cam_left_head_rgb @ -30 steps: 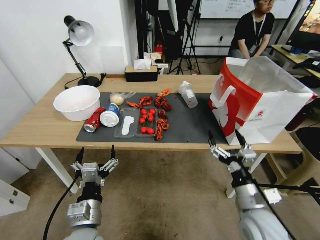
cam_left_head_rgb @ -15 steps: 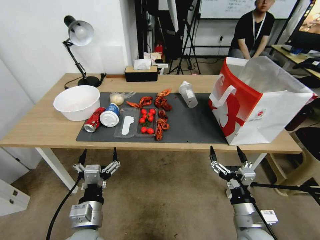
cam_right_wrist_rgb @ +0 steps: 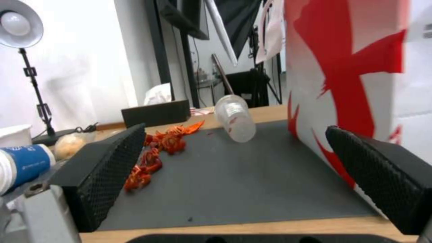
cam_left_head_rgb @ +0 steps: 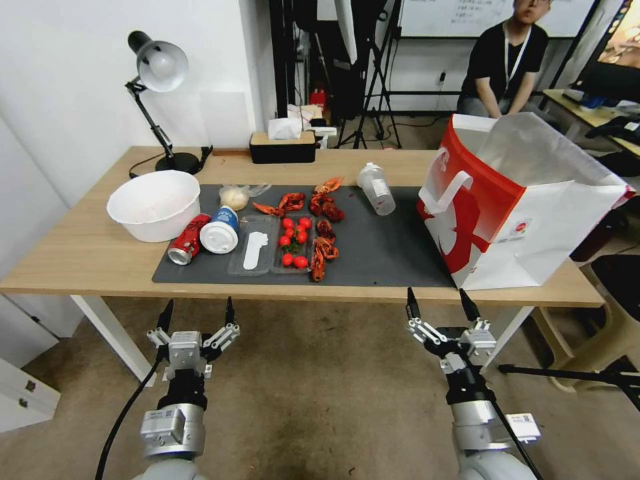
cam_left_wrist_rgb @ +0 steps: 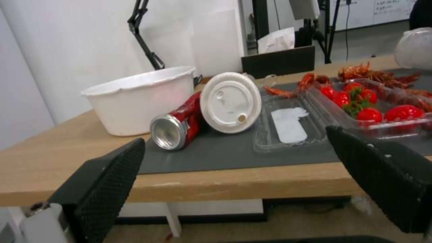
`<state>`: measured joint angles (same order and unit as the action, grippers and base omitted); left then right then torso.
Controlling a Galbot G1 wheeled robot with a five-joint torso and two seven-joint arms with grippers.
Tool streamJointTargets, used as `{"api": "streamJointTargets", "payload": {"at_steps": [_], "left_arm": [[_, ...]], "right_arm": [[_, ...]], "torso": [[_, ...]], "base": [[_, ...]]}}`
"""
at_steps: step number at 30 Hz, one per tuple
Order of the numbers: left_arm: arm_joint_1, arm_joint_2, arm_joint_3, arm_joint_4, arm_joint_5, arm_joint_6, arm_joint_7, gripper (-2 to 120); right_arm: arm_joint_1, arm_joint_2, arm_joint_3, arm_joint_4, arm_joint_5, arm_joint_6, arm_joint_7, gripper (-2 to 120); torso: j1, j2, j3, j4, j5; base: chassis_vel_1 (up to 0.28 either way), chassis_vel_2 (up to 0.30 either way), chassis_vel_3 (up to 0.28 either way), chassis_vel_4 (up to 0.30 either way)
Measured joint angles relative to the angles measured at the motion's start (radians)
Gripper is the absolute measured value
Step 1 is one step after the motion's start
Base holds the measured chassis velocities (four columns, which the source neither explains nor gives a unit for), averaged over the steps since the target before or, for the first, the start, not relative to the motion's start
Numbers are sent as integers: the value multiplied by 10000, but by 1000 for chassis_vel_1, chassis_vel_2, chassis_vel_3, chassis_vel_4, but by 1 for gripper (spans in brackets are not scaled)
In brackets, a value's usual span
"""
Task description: Pick up the trash from the table and place it into the takeout bag.
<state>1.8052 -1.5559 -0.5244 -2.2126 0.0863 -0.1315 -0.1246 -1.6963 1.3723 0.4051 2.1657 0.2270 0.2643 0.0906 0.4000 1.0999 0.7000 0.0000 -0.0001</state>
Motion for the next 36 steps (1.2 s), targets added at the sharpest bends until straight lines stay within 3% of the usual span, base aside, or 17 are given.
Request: {"api": "streamJointTargets", "payload": {"at_steps": [10, 12, 14, 26, 36], "left_arm": [[84, -52, 21, -193, 20, -36, -8, 100], [85, -51, 20, -197, 20, -35, -7, 100], [79, -68, -10, -283, 21, -20, 1, 100], [12, -138, -136, -356, 6, 18, 18, 100], [15, -161, -147, -366, 6, 19, 19, 100]], "right_arm": [[1763, -152, -636, 131, 44, -1960, 635, 100], [1793, -159, -643, 128, 47, -1987, 639, 100], [2812, -443, -1008, -136, 164, -2677, 816, 100], [5222, -662, -1941, -1274, 702, -4131, 1622, 100], [6044, -875, -2068, -1642, 720, -5086, 2220, 100]], "torso": [[0, 0, 0, 0, 1], [0, 0, 0, 0, 1], [0, -1, 0, 2, 1], [0, -1, 1, 1, 2], [1, 0, 1, -2, 2]], "base": [[0, 0, 0, 0], [0, 0, 0, 0], [0, 0, 0, 0], [0, 0, 0, 0], [0, 0, 0, 0]]}}
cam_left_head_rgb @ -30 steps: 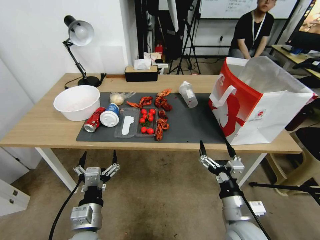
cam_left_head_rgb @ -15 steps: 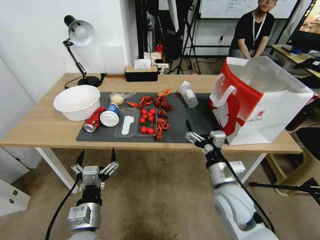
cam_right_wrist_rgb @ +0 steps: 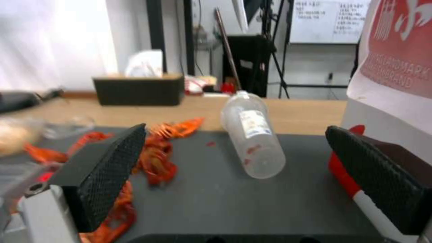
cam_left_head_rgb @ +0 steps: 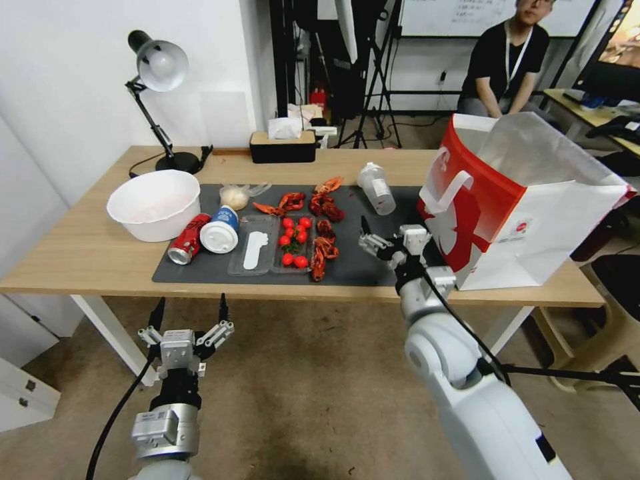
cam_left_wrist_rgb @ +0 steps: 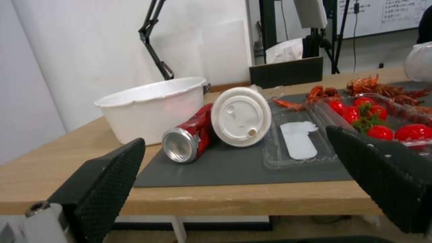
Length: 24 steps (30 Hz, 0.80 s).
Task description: Pick up the trash from the table and place it into the takeout bag.
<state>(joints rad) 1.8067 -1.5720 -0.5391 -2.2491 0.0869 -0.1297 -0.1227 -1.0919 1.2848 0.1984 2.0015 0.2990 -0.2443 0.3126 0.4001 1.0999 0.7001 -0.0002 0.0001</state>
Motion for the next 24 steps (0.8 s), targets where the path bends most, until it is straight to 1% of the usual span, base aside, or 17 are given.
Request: {"api": "streamJointTargets", "payload": {"at_steps": [1, 2, 4, 9, 13, 15, 18, 20, 22, 23, 24], "left_arm": [[4, -10, -1, 3, 0, 0, 0, 100], [4, -10, -1, 3, 0, 0, 0, 100], [6, -44, 5, 35, 5, 1, 0, 100], [2, -64, 15, 52, 17, 2, 0, 100], [2, -64, 15, 52, 17, 2, 0, 100], [2, -72, 17, 53, 22, 5, 0, 100], [14, -88, -20, 53, 29, 9, 0, 100], [15, -91, -22, 55, 29, 11, 1, 100], [7, -102, -27, 59, 29, 13, 0, 100], [7, -102, -27, 59, 29, 13, 0, 100], [7, -105, -27, 59, 30, 16, 0, 100]], "right_arm": [[234, -45, -19, -67, 29, -276, 132, 100], [234, -45, -19, -67, 29, -276, 132, 100], [670, -137, -93, -259, 83, -766, 313, 100], [1113, -251, -203, -569, 191, -1119, 477, 100], [1113, -251, -203, -569, 191, -1119, 477, 100], [1380, -328, -281, -779, 250, -1232, 567, 100], [2077, -539, -488, -1281, 391, -1597, 759, 100], [2220, -560, -529, -1393, 429, -1694, 784, 100], [2664, -616, -691, -1711, 617, -2048, 846, 100], [2664, -616, -691, -1711, 617, -2048, 846, 100], [2885, -644, -792, -1855, 709, -2292, 915, 100]], "torso": [[0, 0, 0, 1, -2], [0, 0, 0, 1, -2], [0, 0, 0, 2, -2], [0, 0, 0, 2, 0], [0, 0, 0, 2, 0], [0, 0, 0, 1, 1], [0, 1, 0, 2, -1], [0, 1, -1, 1, -1], [0, 1, 0, 1, -1], [0, 1, 0, 1, -1], [0, 2, 0, 2, -2]], "base": [[0, 0, 0, 0], [0, 0, 0, 0], [0, 0, 0, 0], [0, 0, 0, 0], [0, 0, 0, 0], [0, 0, 0, 0], [0, 0, 0, 0], [0, 0, 0, 0], [0, 0, 0, 0], [0, 0, 0, 0], [0, 0, 0, 0]]}}
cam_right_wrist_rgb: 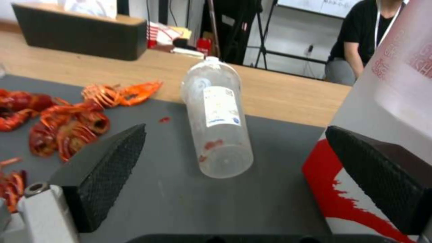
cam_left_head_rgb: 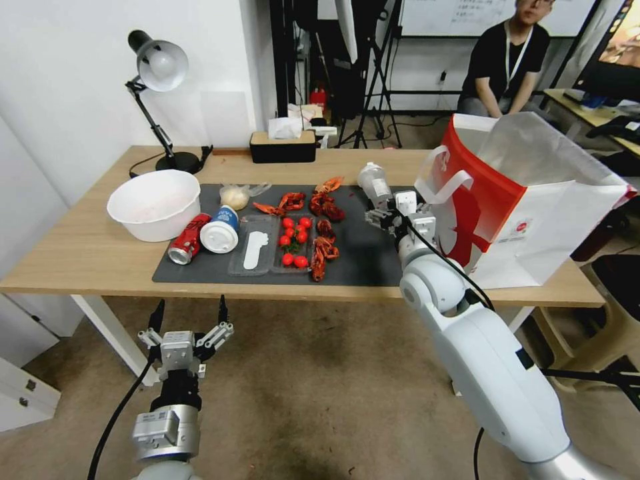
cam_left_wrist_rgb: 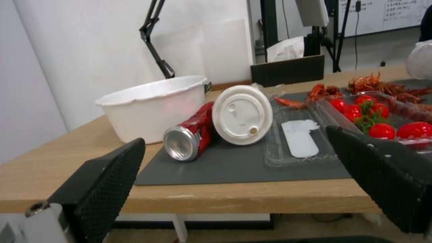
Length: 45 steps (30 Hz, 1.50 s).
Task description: Pick up the trash from the table and place it into the takeout bag.
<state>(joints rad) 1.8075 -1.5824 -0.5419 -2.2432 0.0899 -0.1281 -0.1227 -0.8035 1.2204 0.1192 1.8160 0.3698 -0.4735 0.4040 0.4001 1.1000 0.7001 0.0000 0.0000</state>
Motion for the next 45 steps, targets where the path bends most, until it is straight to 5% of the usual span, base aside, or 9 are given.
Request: {"api": "streamJointTargets", "payload": {"at_steps": [7, 16, 45], "left_arm": [[7, 6, -4, -21, 14, 6, 15, 100], [3, 29, 5, -30, 7, 7, 11, 100], [125, 108, 13, -472, -81, 206, -46, 100]], "right_arm": [[721, -66, -131, -561, 46, -1244, 107, 100], [1238, -195, -188, -937, 286, -1597, -91, 100], [3081, 326, -729, -4148, 1093, -1278, -738, 100]], "torso": [[-2, 0, 0, 0, 0], [-2, 0, -1, -1, 0], [-1, -1, -1, 0, 0]], "base": [[0, 0, 0, 0], [0, 0, 0, 0], [0, 0, 0, 0]]}}
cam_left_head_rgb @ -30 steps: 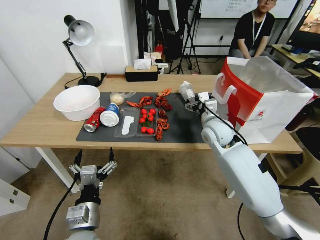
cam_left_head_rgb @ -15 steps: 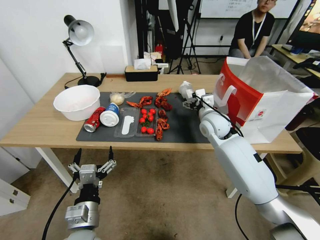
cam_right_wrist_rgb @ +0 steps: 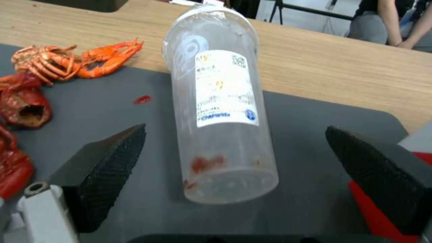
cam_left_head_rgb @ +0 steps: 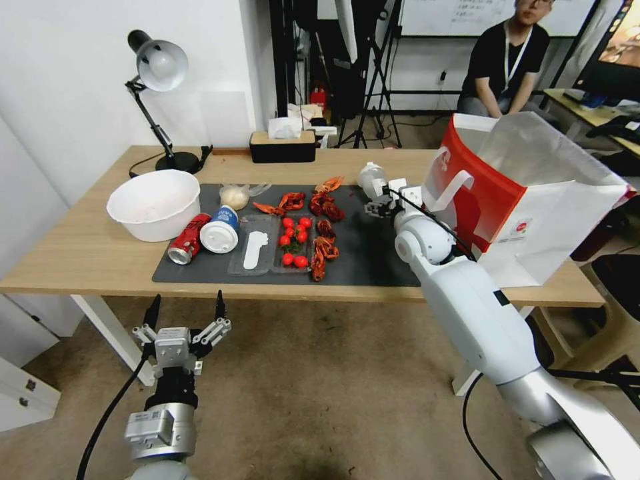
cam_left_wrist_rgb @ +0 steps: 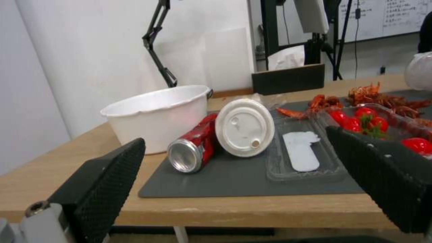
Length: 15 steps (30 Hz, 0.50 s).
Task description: Pick up the trash from the table and place it into the takeout bag.
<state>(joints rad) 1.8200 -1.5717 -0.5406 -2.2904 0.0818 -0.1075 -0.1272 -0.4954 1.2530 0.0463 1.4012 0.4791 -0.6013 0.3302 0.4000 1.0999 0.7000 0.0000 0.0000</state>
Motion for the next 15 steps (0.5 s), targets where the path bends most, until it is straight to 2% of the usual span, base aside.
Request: {"api": "streamJointTargets", "payload": {"at_steps": [15], "left_arm": [[66, 28, 23, -16, -46, -25, -7, 100]], "right_arm": [[577, 181, -80, -860, 403, 20, -238, 100]], "torso": [[0, 0, 0, -1, 0]], "base": [[0, 0, 0, 0]]}}
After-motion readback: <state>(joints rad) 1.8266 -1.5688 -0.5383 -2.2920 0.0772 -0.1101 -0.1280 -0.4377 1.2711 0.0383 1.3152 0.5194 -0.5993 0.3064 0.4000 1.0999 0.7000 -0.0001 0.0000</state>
